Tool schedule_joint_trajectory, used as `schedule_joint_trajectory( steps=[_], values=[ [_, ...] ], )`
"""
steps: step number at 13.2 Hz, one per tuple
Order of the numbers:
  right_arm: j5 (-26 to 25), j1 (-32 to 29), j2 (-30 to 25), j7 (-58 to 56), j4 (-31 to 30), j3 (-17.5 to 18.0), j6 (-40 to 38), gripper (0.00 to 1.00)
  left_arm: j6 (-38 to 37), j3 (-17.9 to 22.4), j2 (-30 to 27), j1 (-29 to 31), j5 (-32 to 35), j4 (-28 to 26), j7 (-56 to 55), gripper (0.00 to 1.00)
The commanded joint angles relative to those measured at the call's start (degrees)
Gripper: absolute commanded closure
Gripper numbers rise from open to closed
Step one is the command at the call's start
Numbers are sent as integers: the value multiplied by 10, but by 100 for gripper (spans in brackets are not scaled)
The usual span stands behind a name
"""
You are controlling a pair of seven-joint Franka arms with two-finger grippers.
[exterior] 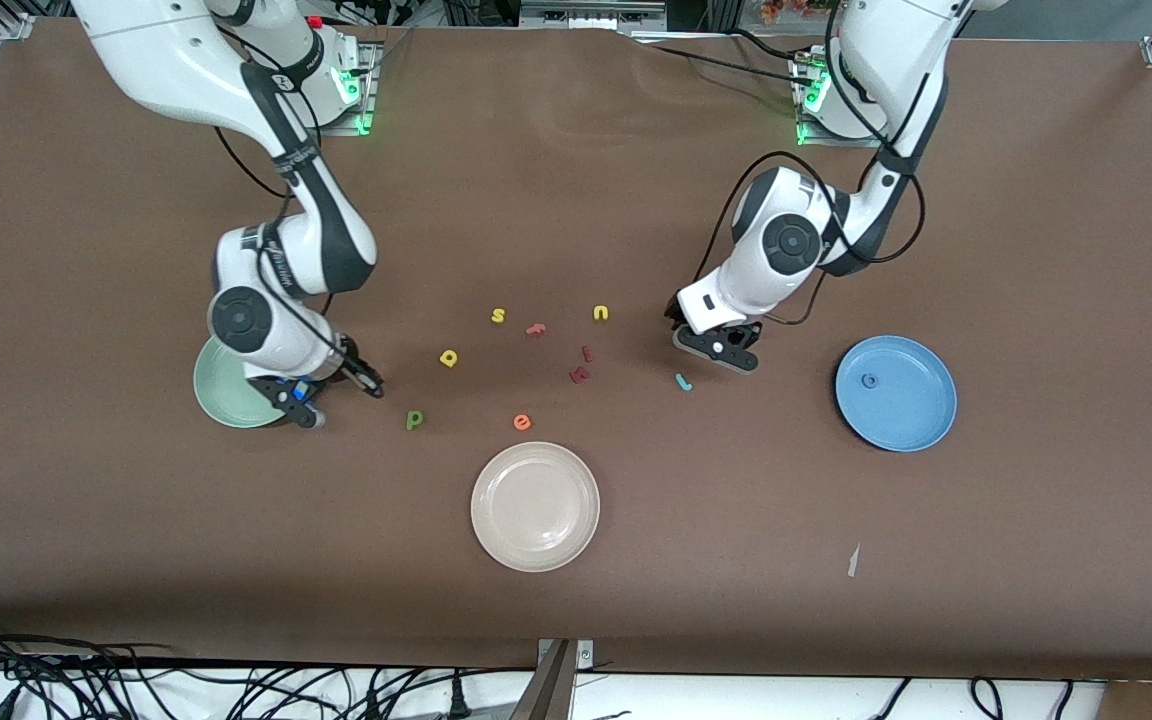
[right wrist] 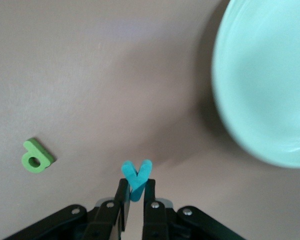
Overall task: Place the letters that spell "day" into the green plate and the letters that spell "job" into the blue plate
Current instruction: 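Place the y on the green plate while the left gripper grasps the p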
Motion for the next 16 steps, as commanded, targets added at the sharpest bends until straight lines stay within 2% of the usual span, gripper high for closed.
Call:
schedule_joint_trajectory(
  steps=[1, 4, 7, 8, 9, 10, 12, 14, 16],
  values=[
    [9, -2, -26, -112, 2, -43, -49, 100, 12, 7, 13, -17, -7, 6, 2, 12],
    [10, -3, -27, -205, -1, -90, -61, 100, 32, 8, 24, -20, -1, 5, 5, 12],
    [11, -29, -8, -243, -4, -99, -56, 100, 33, 8, 30, -20, 21, 6, 4, 12],
    [11, -34, 1, -248, -2, -99, -56, 77, 33, 8, 31, -20, 21, 6, 4, 12],
    [11, -37, 2, -248, -1, -99, -57, 27, 33, 8, 31, -21, 21, 6, 4, 12],
    [11, -38, 3, -248, 0, -99, -58, 0, 35, 9, 32, -22, 22, 6, 4, 14],
    [11, -34, -3, -242, 3, -97, -61, 0, 42, 9, 36, -23, 22, 6, 4, 28],
    [12, -30, -12, -231, 3, -92, -64, 0, 42, 9, 36, -24, 22, 6, 5, 50],
    [12, -30, -21, -189, 3, -66, -64, 0, 43, 10, 36, -24, 23, 6, 10, 69]
  ],
)
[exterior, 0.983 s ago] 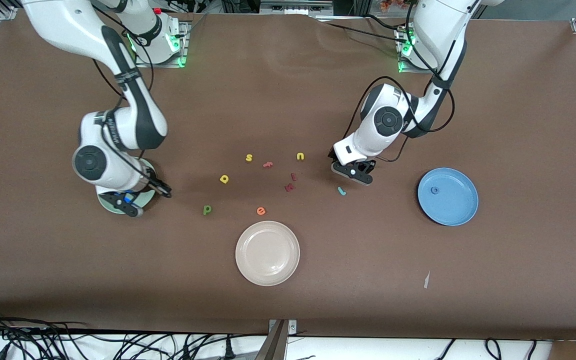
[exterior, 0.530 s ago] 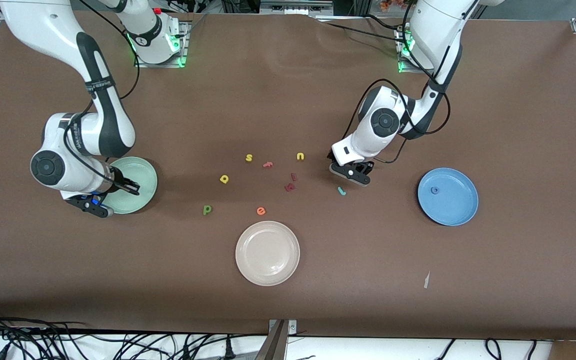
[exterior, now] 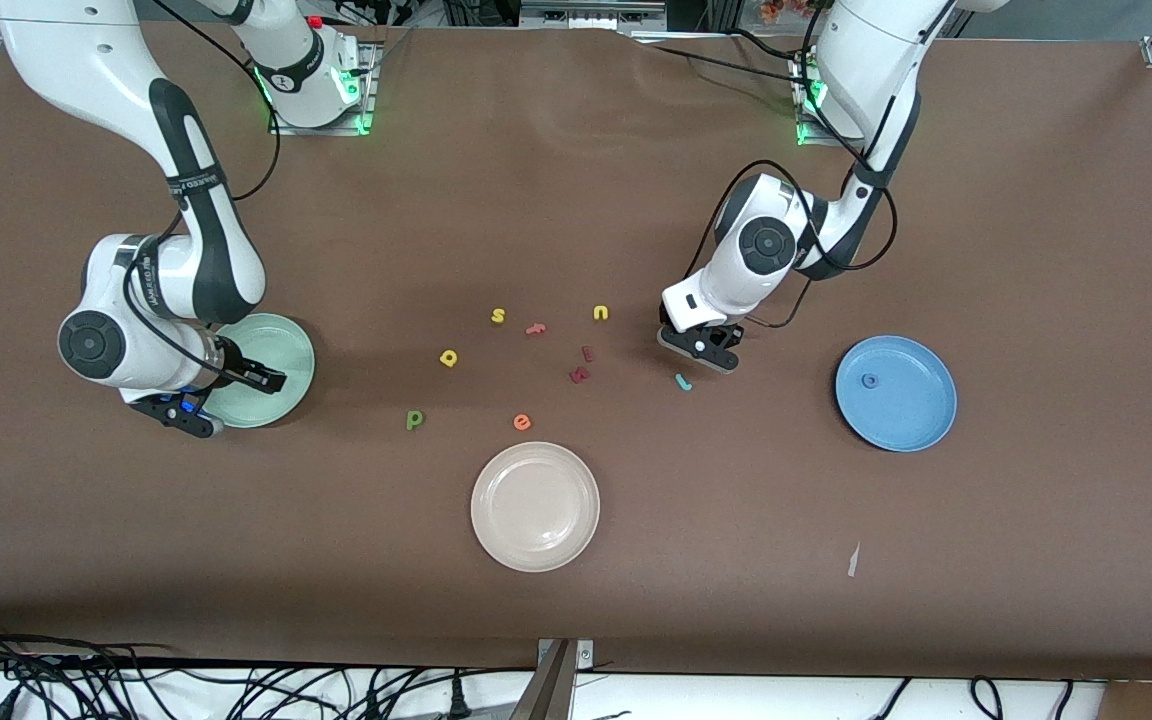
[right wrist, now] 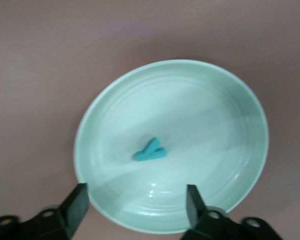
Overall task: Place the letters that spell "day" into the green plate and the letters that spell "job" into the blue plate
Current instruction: 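Place the p on the blue plate while the right gripper moves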
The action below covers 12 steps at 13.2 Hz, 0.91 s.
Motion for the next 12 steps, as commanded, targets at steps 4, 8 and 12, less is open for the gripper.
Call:
schedule_joint_trajectory(
  steps=[4, 8, 12],
  values=[
    [9, 2, -21, 140, -2, 82, -3, 0, 4, 11, -9, -2, 15, 4, 7, 85],
    [9, 2, -21, 251, -3, 137, 18, 0, -15, 11, -49, 42, 15, 4, 5, 86],
    [8, 4, -16, 339, -12, 182, 56, 0, -91, 11, -102, 122, 16, -3, 58, 86]
  ],
)
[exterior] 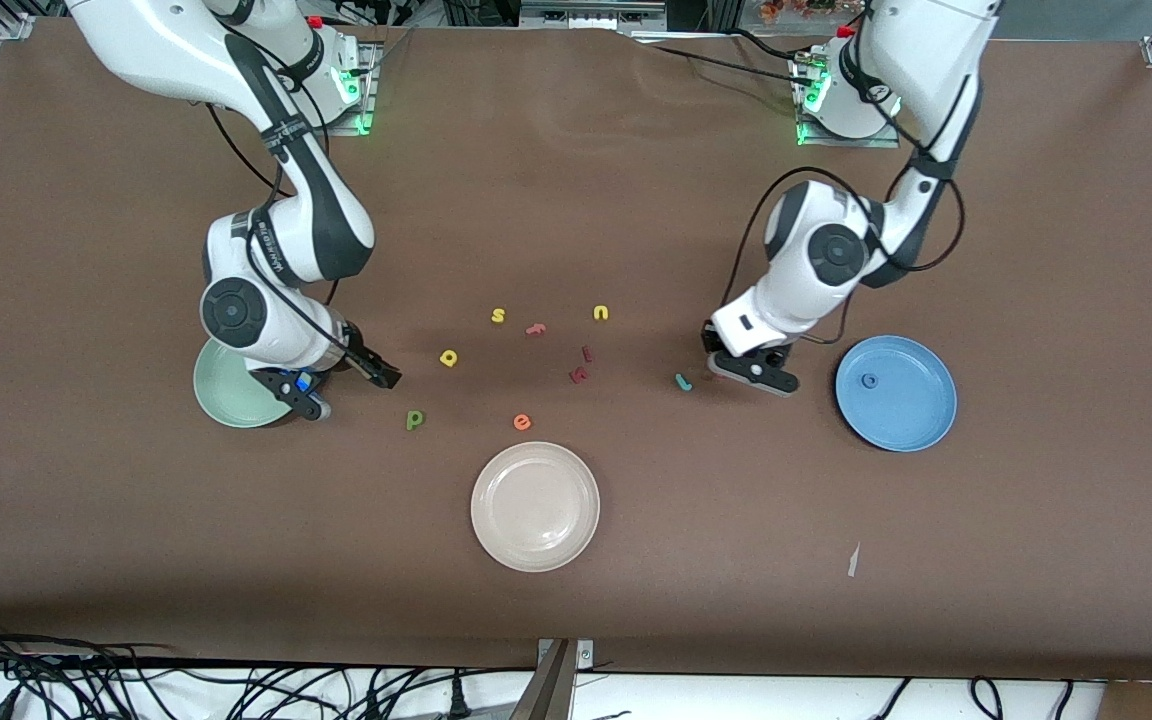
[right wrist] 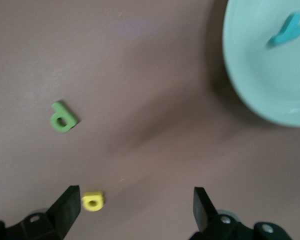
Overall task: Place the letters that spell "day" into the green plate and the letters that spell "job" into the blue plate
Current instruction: 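Place the p on the blue plate while the right gripper moves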
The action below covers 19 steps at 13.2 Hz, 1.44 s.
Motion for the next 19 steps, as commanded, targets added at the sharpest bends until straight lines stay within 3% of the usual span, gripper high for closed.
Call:
schedule_joint_trajectory(
  steps=[1, 7, 11, 14, 16, 19],
  values=[
    [6, 9, -3, 48, -17, 19, 34, 0, -66, -4, -53, 68, 15, -16, 44, 86],
    [2, 56, 23, 132, -47, 19, 145, 0, -94, -4, -59, 213, 15, -22, 225, 85],
    [-6, 61, 47, 131, -48, 18, 151, 0, -94, -4, -51, 251, 15, -25, 269, 81],
    [-8, 61, 60, 130, -47, 17, 157, 1, -92, -4, -47, 251, 31, -24, 271, 41],
    [-9, 61, 66, 129, -46, 17, 170, 5, -92, -4, -48, 251, 32, -22, 270, 34],
    [-11, 61, 69, 128, -45, 17, 171, 17, -92, -6, -50, 247, 32, -20, 268, 33]
  ],
)
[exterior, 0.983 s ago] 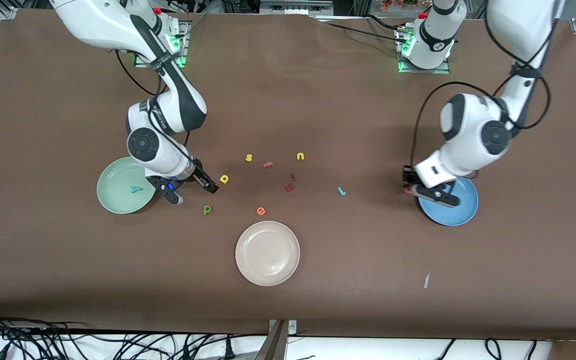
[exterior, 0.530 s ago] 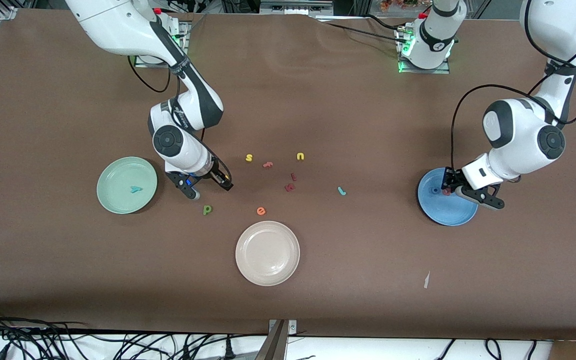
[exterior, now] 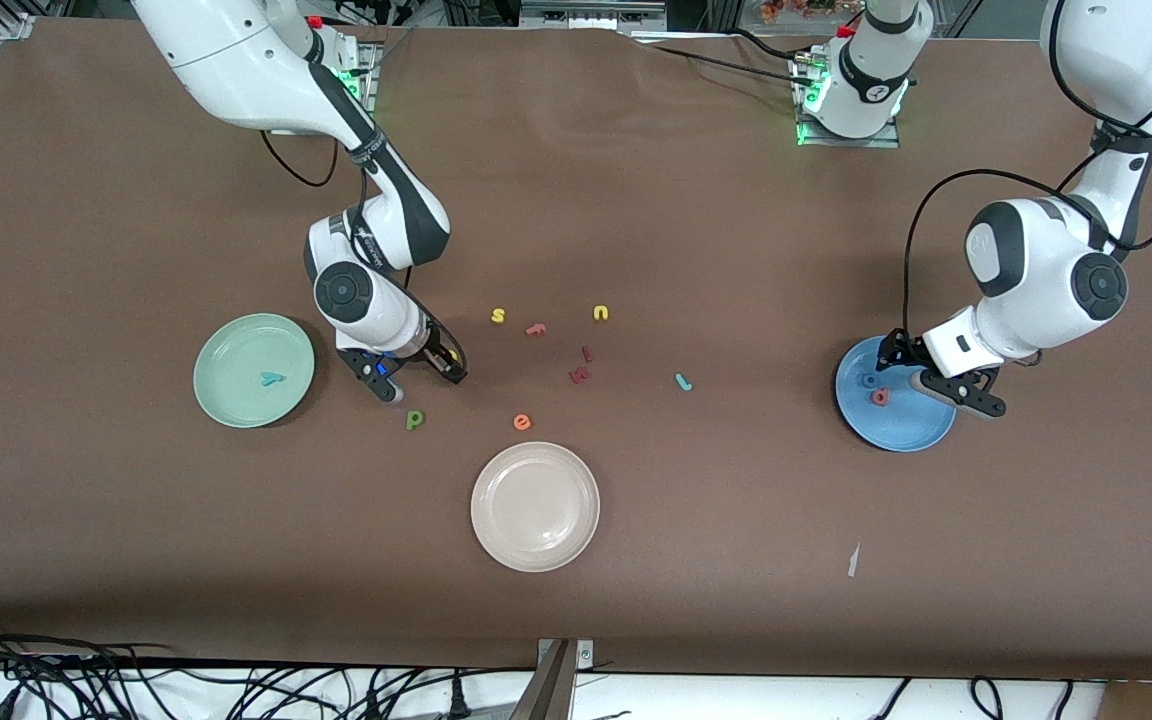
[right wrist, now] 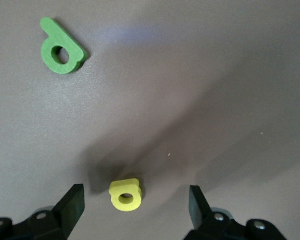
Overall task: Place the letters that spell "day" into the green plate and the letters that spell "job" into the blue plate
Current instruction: 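Grasp the yellow letter with the right gripper while the left gripper reaches, then place the yellow d on the green plate while the left gripper grasps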
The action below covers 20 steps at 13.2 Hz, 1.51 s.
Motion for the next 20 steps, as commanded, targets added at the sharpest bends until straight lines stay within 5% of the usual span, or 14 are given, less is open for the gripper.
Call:
schedule_joint_trajectory(
  steps=[1, 7, 14, 20],
  values=[
    [-8, 2, 4, 4, 2, -1, 10, 19, -3, -9, -5, -3, 12, 3, -2, 33],
    [-7, 3, 12, 4, 5, -1, 15, 42, 44, -21, 32, -127, -64, 26, -137, 34],
    [-8, 17, 16, 4, 5, -1, 28, 49, 48, -20, 120, -228, -78, 142, -342, 34],
    [-21, 18, 22, 3, 6, -1, 30, 70, 102, -14, 159, -278, -103, 152, -351, 33]
  ],
)
